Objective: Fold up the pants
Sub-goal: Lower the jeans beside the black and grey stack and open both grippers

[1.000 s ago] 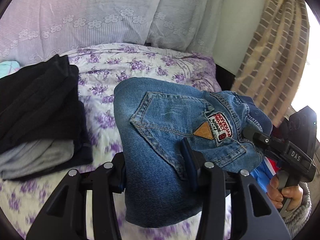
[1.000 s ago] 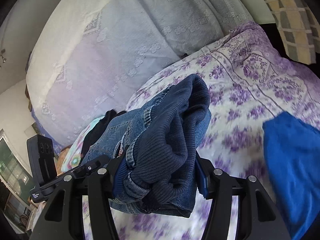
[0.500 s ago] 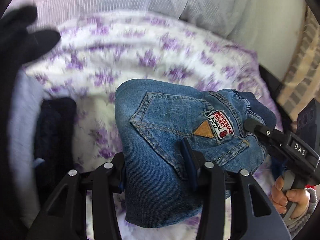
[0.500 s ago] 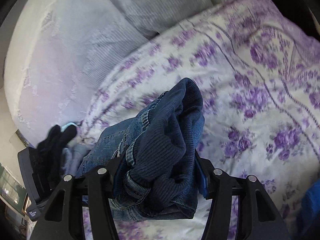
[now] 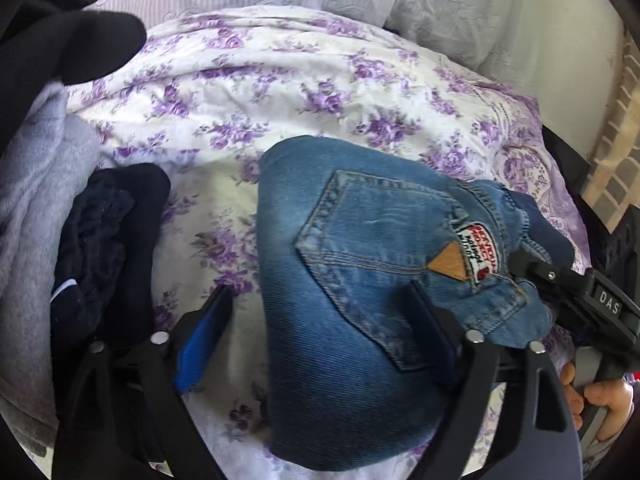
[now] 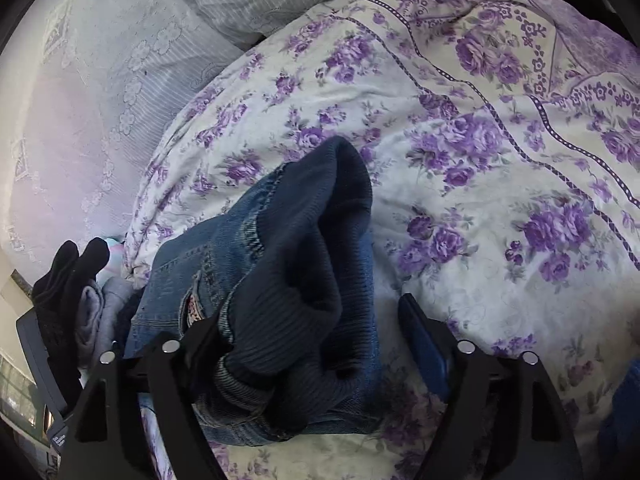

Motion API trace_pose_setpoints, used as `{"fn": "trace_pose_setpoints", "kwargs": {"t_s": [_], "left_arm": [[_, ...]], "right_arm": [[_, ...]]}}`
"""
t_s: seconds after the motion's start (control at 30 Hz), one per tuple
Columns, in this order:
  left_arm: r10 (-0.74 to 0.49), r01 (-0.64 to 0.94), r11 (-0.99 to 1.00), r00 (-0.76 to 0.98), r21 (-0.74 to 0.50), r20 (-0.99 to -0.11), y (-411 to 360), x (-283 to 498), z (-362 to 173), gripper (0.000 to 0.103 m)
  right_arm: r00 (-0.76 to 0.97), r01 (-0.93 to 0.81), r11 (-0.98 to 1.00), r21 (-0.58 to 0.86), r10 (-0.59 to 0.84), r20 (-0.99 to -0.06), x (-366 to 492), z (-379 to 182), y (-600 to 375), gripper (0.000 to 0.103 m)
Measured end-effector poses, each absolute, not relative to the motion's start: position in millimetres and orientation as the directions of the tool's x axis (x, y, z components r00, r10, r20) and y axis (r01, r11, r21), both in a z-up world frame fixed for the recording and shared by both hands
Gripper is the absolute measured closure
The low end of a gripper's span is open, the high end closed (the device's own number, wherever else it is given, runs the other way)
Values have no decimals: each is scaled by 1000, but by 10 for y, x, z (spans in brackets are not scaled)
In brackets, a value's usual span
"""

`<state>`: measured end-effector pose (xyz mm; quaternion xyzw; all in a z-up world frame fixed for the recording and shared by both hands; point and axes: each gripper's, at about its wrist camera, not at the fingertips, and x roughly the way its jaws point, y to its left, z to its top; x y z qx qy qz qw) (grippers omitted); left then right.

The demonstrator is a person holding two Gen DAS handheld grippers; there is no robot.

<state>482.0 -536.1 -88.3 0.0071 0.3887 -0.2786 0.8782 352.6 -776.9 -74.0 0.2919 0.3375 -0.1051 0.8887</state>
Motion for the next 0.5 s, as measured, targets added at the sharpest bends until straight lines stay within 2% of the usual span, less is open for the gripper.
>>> {"fn": "trace_pose_setpoints", "kwargs": {"t_s": [0.07, 0.3, 0.5], "left_arm": [[-474, 490, 850, 549, -194, -688, -5370, 4818, -885, 14], [-458, 487, 857, 573, -166, -680, -5378, 4783, -855, 13], [-409, 496, 868, 669, -38, -621, -5422, 4558, -676, 10]], "right_arm": [[745, 398, 812, 427, -14, -667, 3526, -747, -7756, 15], [756, 404, 816, 414, -43, -653, 3471, -724, -7736, 11], [776, 425, 841, 335, -149, -612, 3305, -568, -7627, 11]]}}
